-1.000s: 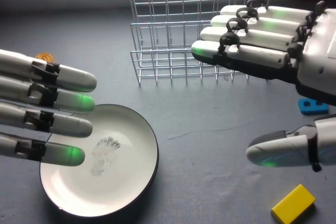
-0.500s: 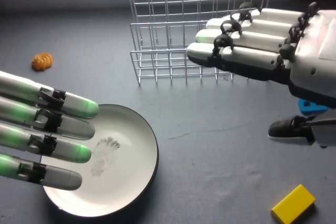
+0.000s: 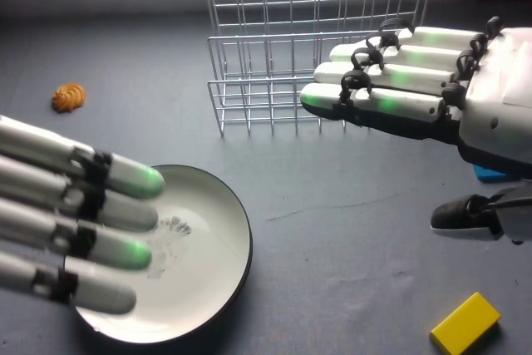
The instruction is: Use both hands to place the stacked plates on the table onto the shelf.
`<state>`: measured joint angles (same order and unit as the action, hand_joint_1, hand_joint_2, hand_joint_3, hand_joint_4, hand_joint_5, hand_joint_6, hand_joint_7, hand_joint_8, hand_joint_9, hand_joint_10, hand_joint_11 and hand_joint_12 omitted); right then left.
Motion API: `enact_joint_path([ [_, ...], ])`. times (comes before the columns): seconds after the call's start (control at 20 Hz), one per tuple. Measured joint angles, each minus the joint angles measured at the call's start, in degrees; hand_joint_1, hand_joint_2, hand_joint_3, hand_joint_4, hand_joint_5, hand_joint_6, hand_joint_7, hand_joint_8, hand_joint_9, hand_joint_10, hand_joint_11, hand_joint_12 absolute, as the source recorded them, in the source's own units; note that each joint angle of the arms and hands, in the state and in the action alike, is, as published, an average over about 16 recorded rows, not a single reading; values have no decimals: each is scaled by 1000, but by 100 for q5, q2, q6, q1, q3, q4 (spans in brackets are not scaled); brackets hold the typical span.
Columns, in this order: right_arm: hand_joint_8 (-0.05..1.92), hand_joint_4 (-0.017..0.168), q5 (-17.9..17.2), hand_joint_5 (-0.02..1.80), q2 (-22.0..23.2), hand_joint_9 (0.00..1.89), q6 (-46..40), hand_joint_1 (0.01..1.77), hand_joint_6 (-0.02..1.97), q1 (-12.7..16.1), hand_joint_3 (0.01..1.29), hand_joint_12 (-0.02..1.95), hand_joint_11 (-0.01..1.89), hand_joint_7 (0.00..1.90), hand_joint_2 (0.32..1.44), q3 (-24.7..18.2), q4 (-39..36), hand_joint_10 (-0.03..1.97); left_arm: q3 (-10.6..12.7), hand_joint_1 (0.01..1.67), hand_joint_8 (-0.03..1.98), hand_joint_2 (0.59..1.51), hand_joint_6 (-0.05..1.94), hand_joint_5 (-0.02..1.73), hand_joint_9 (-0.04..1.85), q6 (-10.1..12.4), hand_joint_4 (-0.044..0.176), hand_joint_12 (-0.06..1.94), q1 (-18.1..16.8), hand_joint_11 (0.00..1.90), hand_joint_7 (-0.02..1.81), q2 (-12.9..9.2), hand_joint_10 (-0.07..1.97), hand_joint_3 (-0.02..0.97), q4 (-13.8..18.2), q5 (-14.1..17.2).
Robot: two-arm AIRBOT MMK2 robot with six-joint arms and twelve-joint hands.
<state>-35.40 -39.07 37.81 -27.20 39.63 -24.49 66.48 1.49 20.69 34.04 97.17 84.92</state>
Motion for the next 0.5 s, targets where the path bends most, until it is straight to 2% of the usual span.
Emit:
enact_joint_path([
  [0.25, 13, -1, 50, 32, 1, 16, -89, 1168, 20, -21, 16, 283, 14, 20, 995, 8, -24, 6, -179, 24, -14, 1030, -3, 19, 17, 46, 0, -11, 48, 17, 19, 14, 9, 45, 262, -208],
  [0.5, 12, -2, 64, 34, 1, 16, -177, 1155, 19, -24, 16, 178, 14, 20, 1001, 8, -46, 5, -361, 24, -15, 1034, -3, 19, 16, 33, 0, -11, 425, 19, 20, 64, 9, 40, 474, -621],
])
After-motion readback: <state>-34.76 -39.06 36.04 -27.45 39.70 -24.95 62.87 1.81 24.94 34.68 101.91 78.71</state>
